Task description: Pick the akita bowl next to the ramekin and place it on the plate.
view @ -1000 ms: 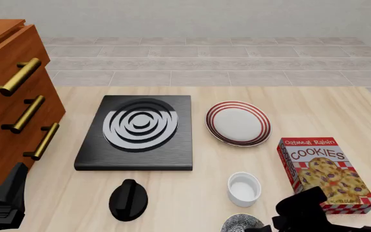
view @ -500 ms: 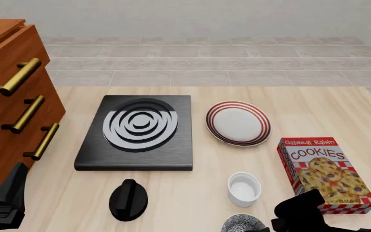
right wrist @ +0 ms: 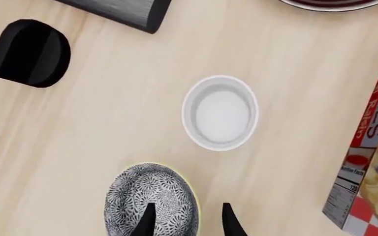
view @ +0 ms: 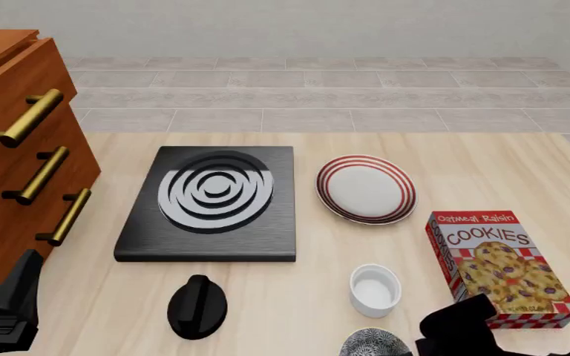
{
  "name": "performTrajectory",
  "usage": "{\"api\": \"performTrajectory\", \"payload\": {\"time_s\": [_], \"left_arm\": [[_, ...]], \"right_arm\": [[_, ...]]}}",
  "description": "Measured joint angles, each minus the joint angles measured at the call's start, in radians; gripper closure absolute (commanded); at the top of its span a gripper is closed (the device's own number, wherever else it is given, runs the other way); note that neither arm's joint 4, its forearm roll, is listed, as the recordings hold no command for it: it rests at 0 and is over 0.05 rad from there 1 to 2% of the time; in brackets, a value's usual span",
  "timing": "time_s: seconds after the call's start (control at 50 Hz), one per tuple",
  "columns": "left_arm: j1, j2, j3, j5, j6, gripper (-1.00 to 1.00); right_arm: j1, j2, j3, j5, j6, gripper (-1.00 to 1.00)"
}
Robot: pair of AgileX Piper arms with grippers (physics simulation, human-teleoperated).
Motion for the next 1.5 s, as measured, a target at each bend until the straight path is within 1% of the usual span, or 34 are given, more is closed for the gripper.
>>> {"api": "performTrajectory", "payload": {"time_s": [0.08,0.1,0.32,0.52,1.2,1.5], "left_arm": [[0.0,0.0,0.0,0.0,0.0,-1.0],[0.0,0.0,0.0,0.0,0.0,-1.0],[0.0,0.0,0.0,0.0,0.0,-1.0],[0.0,0.0,0.0,0.0,0.0,-1.0],[0.0,0.0,0.0,0.0,0.0,-1.0],[0.0,0.0,0.0,0.0,0.0,-1.0]], "right_arm": [[0.003,0.006,0.002,-0.007,0.002,-1.0],[0.003,0.007,0.002,-0.008,0.003,1.0],[0.01,0.009,-0.001,-0.012,0.01,1.0],[0.014,-0.002,-0.009,0.004,0.009,1.0],[0.034,-0.163,-0.104,0.204,0.005,1.0],[0.015,-0.219,-0.137,0.269,0.027,1.0]]}}
